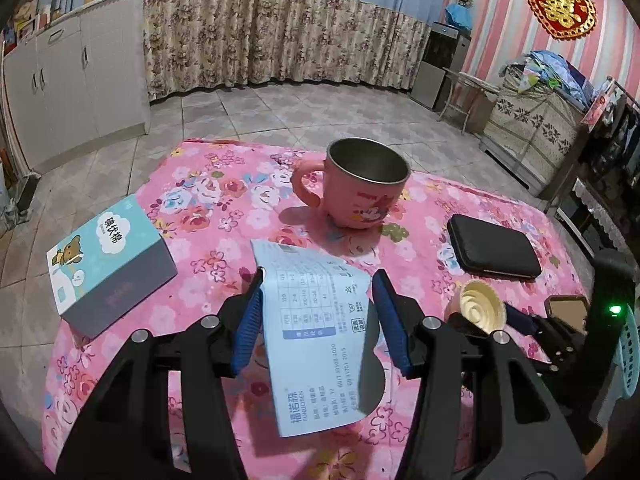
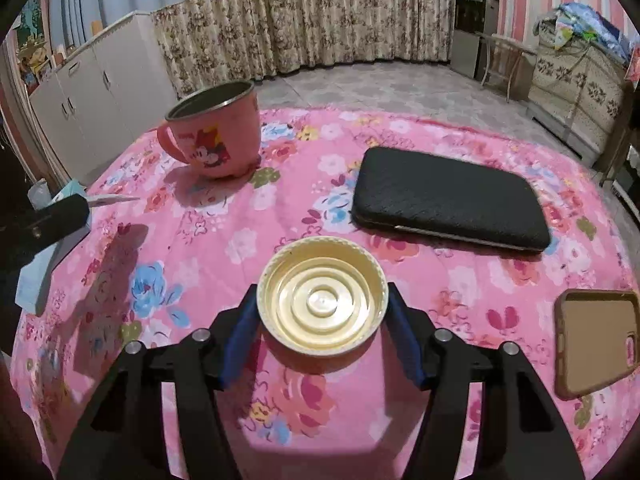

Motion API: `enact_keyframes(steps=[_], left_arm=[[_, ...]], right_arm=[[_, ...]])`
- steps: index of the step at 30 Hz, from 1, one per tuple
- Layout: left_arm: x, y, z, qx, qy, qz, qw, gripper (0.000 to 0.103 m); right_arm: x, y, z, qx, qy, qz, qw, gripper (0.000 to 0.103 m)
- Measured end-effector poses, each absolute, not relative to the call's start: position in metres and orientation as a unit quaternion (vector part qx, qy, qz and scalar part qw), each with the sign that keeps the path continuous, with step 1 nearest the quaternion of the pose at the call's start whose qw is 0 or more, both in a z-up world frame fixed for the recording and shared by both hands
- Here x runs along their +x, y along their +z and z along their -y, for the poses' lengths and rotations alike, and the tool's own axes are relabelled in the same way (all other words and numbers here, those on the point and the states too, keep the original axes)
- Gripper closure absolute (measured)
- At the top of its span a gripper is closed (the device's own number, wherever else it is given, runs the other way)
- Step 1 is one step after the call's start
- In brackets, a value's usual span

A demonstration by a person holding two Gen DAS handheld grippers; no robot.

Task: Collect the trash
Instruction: 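Carry the receipt and yellow lid over the blue basket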

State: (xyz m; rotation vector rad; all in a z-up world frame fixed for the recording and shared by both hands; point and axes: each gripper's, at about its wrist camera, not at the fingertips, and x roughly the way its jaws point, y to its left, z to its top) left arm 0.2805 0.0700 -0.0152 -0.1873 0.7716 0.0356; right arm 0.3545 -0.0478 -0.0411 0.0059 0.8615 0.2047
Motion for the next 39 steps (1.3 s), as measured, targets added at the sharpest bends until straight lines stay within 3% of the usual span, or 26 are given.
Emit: enact_keyframes(steps=[9, 19, 28, 35, 39], left_arm=[[0.276, -0.005, -0.033, -0.072, -0.011, -0.369, 0.926, 0.051], [0.257, 0.032, 0.091, -0.008, -0.095, -0.335, 0.937, 0.051], [0.235, 0.061, 0.283, 0.014, -0.231, -0.307, 0.923, 0.051], [0.213, 0.052, 0.403, 0.038, -0.321, -0.302, 0.897, 0.051], [0.214, 0.039, 0.431, 0.049, -0.333, -0.312, 0.888, 0.051]], right_arm=[[0.327, 0.013, 0.119, 0.009, 0.073, -0.374, 0.924, 0.042], [0.229, 0.074, 0.289, 0.099, -0.018, -0.288, 0.952, 0.042], [0.143, 0.089, 0.444, 0.08, -0.171, -0.222, 0.957, 0.042], [0.131, 0.058, 0.512, 0.134, -0.214, -0.253, 0.934, 0.042], [0.133, 0.05, 0.52, 0.145, -0.216, -0.261, 0.93, 0.042]])
